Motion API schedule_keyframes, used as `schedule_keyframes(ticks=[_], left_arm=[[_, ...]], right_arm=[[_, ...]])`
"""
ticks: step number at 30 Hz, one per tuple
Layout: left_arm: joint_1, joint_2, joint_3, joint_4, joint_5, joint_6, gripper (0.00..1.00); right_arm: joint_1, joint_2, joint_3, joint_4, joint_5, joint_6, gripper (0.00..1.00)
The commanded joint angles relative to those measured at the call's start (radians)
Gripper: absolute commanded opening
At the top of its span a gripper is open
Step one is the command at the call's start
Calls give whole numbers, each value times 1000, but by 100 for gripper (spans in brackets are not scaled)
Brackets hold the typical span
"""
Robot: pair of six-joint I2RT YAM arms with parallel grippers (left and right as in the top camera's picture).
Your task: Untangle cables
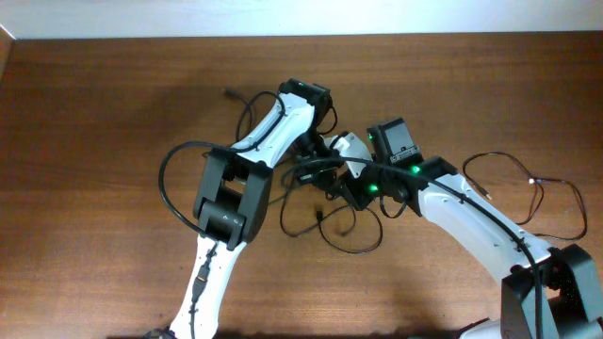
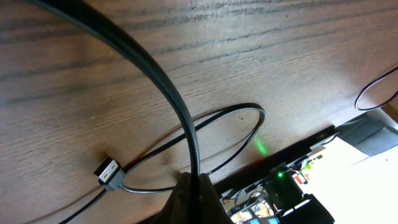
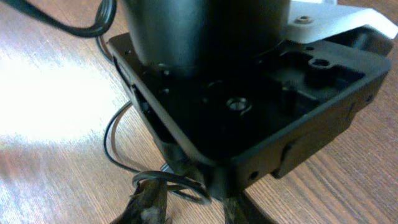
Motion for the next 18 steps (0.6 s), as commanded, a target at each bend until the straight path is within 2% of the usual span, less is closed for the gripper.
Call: schedule_keyframes(ticks=[1,5,7,11,18], left_arm=[[-4,11,7,-3,15,16,0],[-4,11,7,-2,51,16,0],[-3,11,7,-2,63,16,0],[-3,11,7,-2,63,16,0],[0,11,7,-5,59,24,0]], right_arm=[[6,7,-9,20,61,122,17],[6,7,-39,71,88,221,17],[6,7,-76,116,167,342,17],[5,7,-87,90,397,526,10],[-29,7,-87,6,529,644,8]])
